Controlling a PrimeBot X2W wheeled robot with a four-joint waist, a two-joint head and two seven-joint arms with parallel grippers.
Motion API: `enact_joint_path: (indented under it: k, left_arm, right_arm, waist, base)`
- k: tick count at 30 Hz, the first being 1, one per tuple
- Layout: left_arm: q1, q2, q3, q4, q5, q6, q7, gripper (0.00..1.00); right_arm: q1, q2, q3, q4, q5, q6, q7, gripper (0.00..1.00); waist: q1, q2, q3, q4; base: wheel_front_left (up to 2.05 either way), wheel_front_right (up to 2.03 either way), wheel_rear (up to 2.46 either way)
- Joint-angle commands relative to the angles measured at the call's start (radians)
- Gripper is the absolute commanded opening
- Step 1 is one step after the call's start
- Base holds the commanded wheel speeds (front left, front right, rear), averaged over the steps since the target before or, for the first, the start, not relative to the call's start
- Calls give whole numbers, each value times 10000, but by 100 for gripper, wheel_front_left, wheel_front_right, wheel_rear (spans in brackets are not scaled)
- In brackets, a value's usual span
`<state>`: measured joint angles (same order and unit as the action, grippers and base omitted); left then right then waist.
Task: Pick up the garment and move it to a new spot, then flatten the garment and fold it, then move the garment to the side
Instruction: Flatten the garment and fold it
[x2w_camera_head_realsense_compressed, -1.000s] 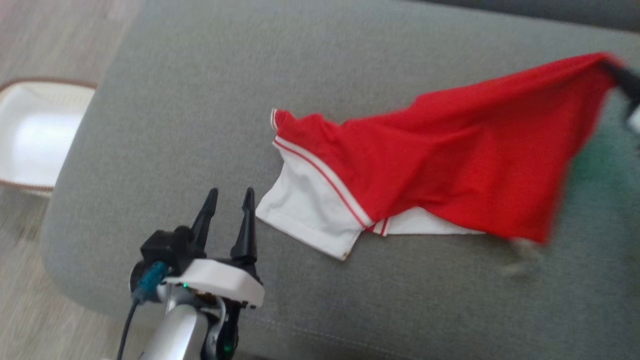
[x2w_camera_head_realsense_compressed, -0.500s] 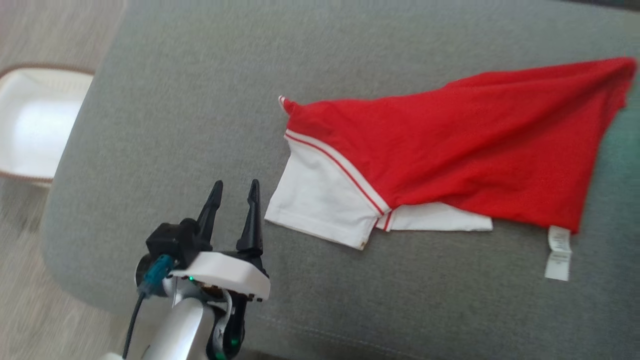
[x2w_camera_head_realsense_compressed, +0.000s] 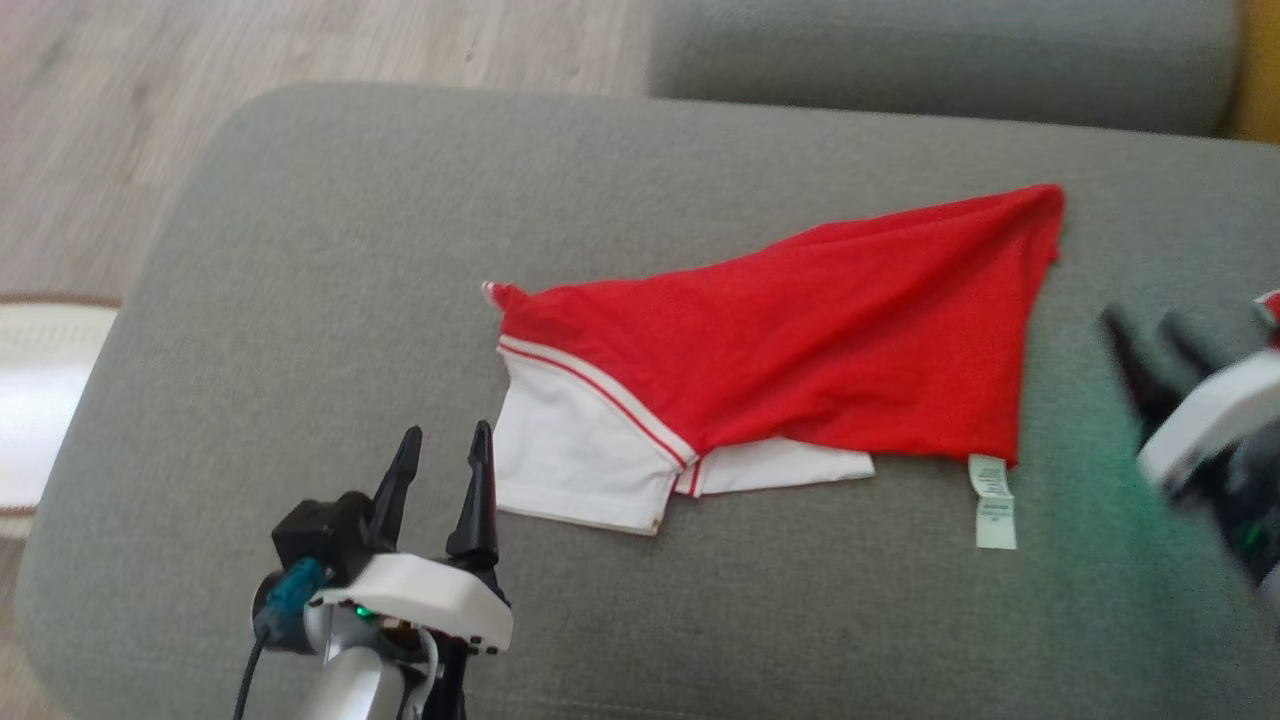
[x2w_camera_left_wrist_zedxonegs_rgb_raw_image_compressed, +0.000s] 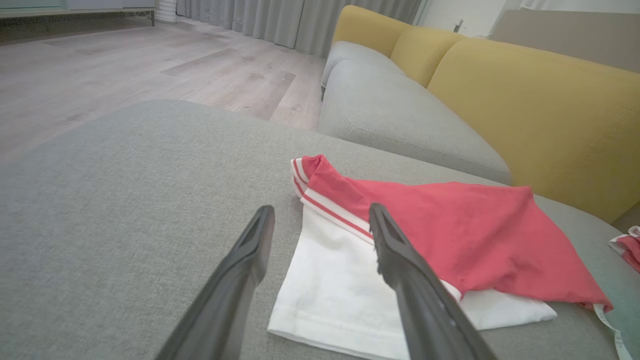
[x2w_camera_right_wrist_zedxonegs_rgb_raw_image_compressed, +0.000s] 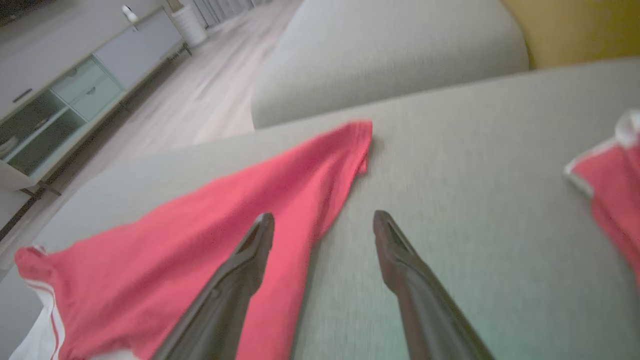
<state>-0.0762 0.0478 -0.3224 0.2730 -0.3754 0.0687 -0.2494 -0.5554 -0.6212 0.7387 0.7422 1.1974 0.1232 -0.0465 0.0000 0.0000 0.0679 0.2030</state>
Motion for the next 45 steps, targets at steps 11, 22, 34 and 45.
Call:
enact_joint_path:
  k: [11,22,34,45]
  left_arm:
    - [-270,24,294,-150,-18,-188,-124,100]
    - [-439,24,229,-119,-37,-107,-124,100]
    - [-137,24,487,-30,-117,-71,-124,100]
    - [139,27,967,32,-22,-189,-124,100]
  right_arm:
    - [1116,302,982,-267,-408,75,1265,100]
    - [423,1186,1148,1603,-1249,75,1480,91]
    - [-407,817,1782,2274,-3245,75,719,0]
    - [-130,-1034,2937,62,-5490,75,4104,0]
  waist:
    - [0,0,-105,-6]
    - [0,0,286,506]
    - [0,0,-349,-146]
    - [0,0,-663,-1165]
  base:
    - [0,0,0]
    - [0,0,0]
    - [0,0,0]
    - [0,0,0]
